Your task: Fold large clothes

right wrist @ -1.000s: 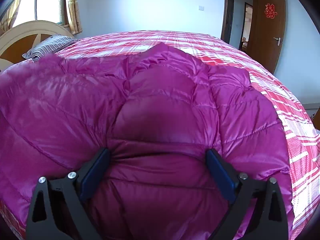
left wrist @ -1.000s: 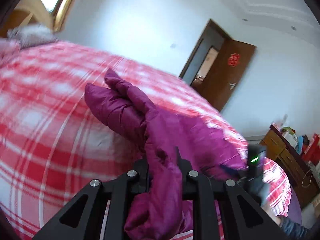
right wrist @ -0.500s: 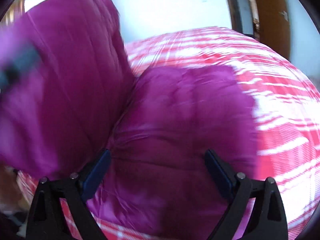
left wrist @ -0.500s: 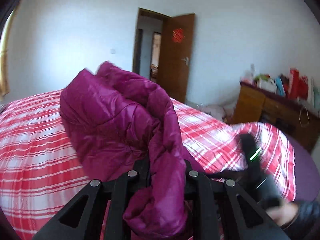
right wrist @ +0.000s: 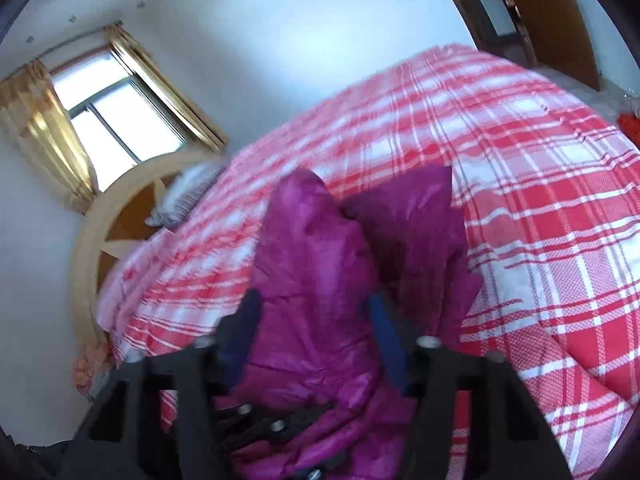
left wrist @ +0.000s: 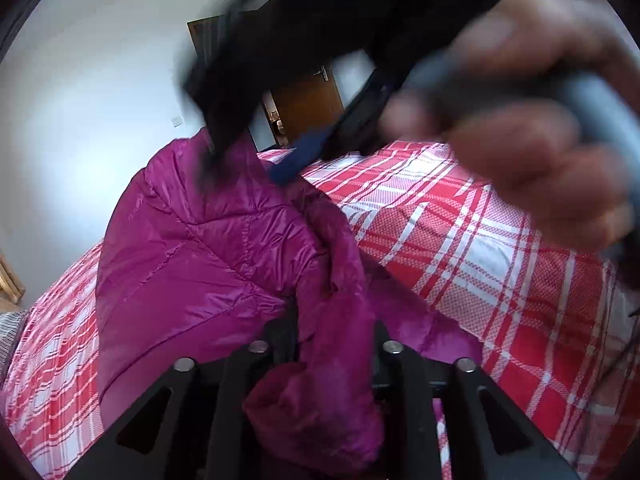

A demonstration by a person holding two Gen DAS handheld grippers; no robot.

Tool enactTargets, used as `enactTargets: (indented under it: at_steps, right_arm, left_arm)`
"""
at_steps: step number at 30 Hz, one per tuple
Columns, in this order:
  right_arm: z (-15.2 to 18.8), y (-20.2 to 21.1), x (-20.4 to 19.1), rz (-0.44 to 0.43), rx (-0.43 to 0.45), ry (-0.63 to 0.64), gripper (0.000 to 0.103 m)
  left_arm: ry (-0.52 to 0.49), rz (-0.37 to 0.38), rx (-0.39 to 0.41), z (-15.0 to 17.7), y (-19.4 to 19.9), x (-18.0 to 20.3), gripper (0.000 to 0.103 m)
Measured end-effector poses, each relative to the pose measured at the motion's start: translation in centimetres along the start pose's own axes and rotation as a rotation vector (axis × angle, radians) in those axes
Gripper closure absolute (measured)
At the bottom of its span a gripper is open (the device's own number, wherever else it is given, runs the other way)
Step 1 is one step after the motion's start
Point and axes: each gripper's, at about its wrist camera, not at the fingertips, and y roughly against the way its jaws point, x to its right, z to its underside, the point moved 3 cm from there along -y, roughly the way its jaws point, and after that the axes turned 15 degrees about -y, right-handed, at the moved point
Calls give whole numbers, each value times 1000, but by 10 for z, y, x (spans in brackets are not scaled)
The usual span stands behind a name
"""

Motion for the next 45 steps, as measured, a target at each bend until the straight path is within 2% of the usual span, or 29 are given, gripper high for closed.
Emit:
enactTargets:
  at_steps: [1,2,3,6,7,8,11,13,15,16,18,19,21,22,24,25,26,28,29,31,33,37,41,45]
  right_arm:
    - [-1,-13,4,56,-21,-1,68]
    - [-1,-21,7,99,-18,1,73]
    - [1,-25,11,121,-16,-2,74]
    - [4,-27,19,124,-6,-39,75]
    - [3,-23,22,126,1,-39,75]
    - [5,-21,23,136,12,-35,75]
    - [6,-21,29,170,26,-37,75]
    - [6,-21,29,185,34,-32,75]
    - [3,-19,28,226,56,-21,71]
    - [2,-19,29,259,71,-23,63]
    - [-2,-7,24,351,132,-52,59]
    - [-3,-2,19,371,162,-64,59]
    - [-5,16,-4,369,246,-76,58]
    - [-5,24,-18,345,285,-83,58]
    - [-6,32,-48,237,331,-110,49]
    - [-6,32,-59,166,333,-131,39]
    - [-7,30,-70,80,333,-155,35]
    - [-11,17,-82,-62,312,-162,35]
    - [-14,6,-82,-94,290,-160,35]
    - [-18,-12,-69,-101,284,-200,35]
    - [-20,-24,-44,-45,310,-251,35]
    - [-13,-25,-4,151,391,-266,35]
    - [-10,-17,18,238,441,-256,33]
    - [-11,-15,20,323,477,-197,27]
  left_arm:
    - [-6,2,-3,-3,4,1,71]
    - [-11,-6,8,-6,14,0,71]
    - [-11,-13,28,-8,26,-2,71]
    - [22,8,84,-8,57,-12,57]
    - [52,-1,114,-6,71,-23,44]
    - [76,-21,132,-6,80,-30,30]
    - [186,-73,210,4,104,-68,23]
    - [228,-168,155,11,95,-97,16]
    - [259,-164,75,14,68,-109,16]
    - [274,-157,32,20,51,-111,16]
    - [291,-124,-52,34,24,-109,16]
    - [310,-112,-72,42,14,-106,16]
    - [333,-115,-52,48,12,-102,16]
    - [325,-126,-51,49,13,-100,16]
    - [304,-134,-51,45,14,-97,16]
    - [300,-136,-53,44,13,-94,16]
    - [305,-131,-53,46,16,-95,16]
    - [331,-122,-51,53,24,-103,16]
    - [347,-123,-50,55,23,-106,16]
    - [387,-133,-35,64,28,-116,16]
    - [422,-161,-31,76,38,-129,16]
    - [492,-225,-28,79,40,-159,16]
    - [488,-269,-48,50,20,-178,16]
    - [496,-291,-143,29,-20,-190,16]
